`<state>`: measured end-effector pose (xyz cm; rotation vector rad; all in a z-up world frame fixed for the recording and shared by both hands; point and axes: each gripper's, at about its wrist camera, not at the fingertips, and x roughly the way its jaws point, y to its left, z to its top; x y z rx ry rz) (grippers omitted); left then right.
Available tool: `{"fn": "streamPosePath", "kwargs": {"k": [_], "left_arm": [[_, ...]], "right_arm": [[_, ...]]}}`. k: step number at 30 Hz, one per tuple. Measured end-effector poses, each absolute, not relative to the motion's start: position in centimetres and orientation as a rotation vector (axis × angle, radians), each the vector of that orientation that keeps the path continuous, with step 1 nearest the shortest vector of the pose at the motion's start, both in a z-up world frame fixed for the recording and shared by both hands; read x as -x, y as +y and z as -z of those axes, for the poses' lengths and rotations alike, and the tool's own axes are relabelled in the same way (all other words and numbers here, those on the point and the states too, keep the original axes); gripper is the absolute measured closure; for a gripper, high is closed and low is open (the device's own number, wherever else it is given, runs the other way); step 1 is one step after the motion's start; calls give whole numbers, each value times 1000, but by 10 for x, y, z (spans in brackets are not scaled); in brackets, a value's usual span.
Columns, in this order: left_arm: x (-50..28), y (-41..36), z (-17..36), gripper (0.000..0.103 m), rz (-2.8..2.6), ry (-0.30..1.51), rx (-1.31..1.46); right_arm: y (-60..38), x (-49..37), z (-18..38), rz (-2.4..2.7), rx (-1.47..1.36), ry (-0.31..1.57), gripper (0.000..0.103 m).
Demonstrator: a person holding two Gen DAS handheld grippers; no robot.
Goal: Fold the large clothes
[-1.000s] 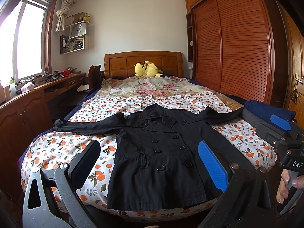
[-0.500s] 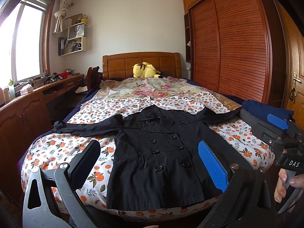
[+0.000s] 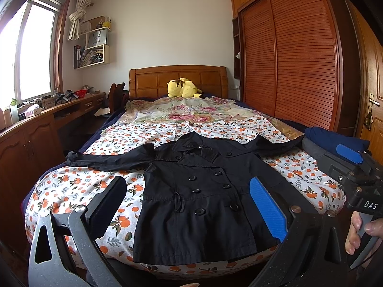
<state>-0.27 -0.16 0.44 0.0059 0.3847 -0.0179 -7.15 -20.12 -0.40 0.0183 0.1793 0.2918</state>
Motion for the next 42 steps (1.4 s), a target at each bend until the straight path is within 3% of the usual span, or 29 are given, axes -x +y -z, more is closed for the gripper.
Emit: {"fn": "streamPosePath", "kwargs": {"k": [21,42], "left_arm": [[-59,35,74,0,-5,577,14],[-153,155,137,0,-11,722,159]], "right_arm": [[-182,-21,38,-346,29,276,0],[-114,-143,47,-492,127,383,0]]}}
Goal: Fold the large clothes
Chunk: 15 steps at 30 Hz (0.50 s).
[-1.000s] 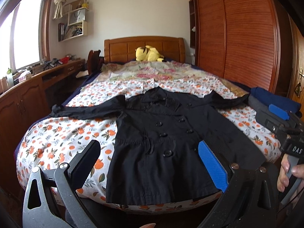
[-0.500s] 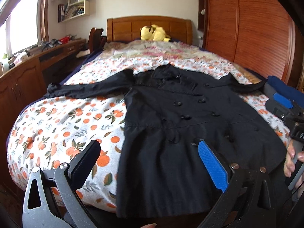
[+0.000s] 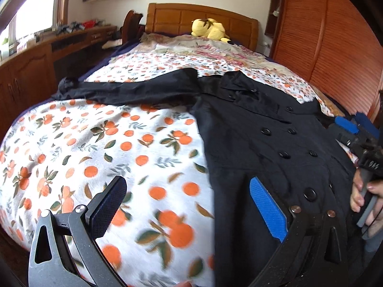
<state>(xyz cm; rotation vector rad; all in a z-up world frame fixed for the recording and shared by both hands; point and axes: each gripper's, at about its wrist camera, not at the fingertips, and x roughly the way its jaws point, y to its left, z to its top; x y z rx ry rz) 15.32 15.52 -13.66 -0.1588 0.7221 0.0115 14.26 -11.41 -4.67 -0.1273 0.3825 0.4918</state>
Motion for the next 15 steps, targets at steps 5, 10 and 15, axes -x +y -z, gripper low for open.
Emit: {"fn": "streamPosePath", "kwargs": {"k": [5,10,15], "left_arm": [[-180,194,139,0,-68,742,178],[-211,231,135,1,-144,747,155],[-252,272,133,17,-200,739,187]], "right_arm": [[-94,-165,55,-527,171,411,0],[-97,-170,75,-543,189,461,0],[-107,-167,69,-544,186,472,0]]}}
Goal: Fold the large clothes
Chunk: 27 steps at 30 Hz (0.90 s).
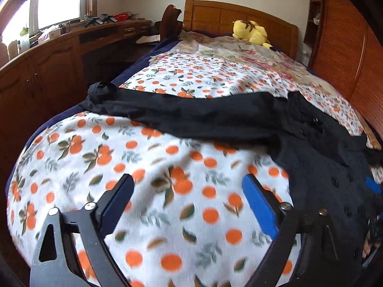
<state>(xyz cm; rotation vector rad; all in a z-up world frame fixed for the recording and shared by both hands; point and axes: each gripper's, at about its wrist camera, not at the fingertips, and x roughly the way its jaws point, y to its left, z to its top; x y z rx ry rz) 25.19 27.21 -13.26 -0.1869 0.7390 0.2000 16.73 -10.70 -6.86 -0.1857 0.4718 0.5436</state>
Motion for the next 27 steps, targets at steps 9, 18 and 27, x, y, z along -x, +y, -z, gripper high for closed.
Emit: {"fn": "streamPosePath", "kwargs": {"k": [9,18,27], "left_arm": [[-336,332,164,42,-270,797,343],[-365,368,164,48,-330,800,404],[-391,394,195,48,-402,899,518]], "right_arm": [[-98,-167,69,-495,204,476,0],[-90,-175,70,-502,204,493,0],[-95,-176,72,-501,187,481,0]]}}
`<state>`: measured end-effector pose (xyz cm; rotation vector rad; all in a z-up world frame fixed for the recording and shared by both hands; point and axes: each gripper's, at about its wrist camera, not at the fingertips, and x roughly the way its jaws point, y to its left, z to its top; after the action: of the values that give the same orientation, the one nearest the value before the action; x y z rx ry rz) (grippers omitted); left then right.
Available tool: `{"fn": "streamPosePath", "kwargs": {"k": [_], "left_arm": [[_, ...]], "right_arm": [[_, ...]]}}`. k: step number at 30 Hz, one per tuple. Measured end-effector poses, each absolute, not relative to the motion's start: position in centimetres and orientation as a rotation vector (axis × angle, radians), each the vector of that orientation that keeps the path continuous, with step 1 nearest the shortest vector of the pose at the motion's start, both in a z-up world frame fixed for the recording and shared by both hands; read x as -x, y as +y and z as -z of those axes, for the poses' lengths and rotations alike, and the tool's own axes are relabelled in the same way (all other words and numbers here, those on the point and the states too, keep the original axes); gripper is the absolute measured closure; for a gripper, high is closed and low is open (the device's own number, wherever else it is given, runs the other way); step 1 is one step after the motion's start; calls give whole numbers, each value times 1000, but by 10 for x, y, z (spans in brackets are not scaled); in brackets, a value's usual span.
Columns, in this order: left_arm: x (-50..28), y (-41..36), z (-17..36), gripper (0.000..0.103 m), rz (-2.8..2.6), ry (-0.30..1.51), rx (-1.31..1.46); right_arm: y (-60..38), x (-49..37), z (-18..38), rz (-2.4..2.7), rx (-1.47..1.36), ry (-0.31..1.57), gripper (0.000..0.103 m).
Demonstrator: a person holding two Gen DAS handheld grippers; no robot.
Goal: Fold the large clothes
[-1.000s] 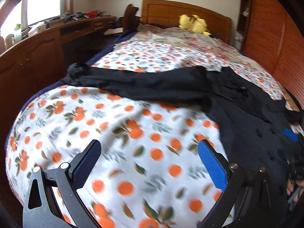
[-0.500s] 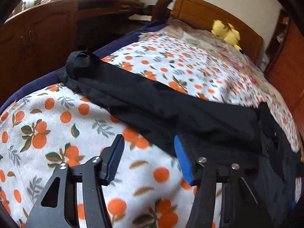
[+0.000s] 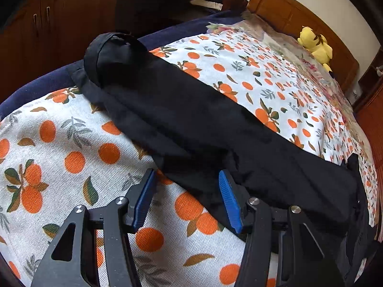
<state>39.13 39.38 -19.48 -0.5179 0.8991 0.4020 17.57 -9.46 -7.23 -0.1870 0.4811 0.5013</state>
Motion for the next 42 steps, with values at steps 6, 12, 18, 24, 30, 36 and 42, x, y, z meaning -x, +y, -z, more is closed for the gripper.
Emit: {"fn": "streamPosePath", "kwargs": {"k": [6,12,18,24,30,36,42], "left_arm": [[-405,383,187,89,-383,899,419],[-398,338,135,97,-371,817,237],[-378,261,56,98,-267,701,101],[-362,180,7,98,-143,630,4],[-346,119,-9,97,-72,593,-75],[-322,92,6,97,-55,600,-94],[-291,80,24,73,-4,624,-87]], "right_arm": [[-95,-176,73,-494,185,480,0],[-99,-176,71,-495,175,482,0],[-115,-165,63,-488,164,453,0],[-144,-155,53,-447,125,416,0],[-164,-150,52,-400,102,404,0],[-174,-144,56,-412,89,421,0],[-169,-146,50,-409,110,415,0]]}}
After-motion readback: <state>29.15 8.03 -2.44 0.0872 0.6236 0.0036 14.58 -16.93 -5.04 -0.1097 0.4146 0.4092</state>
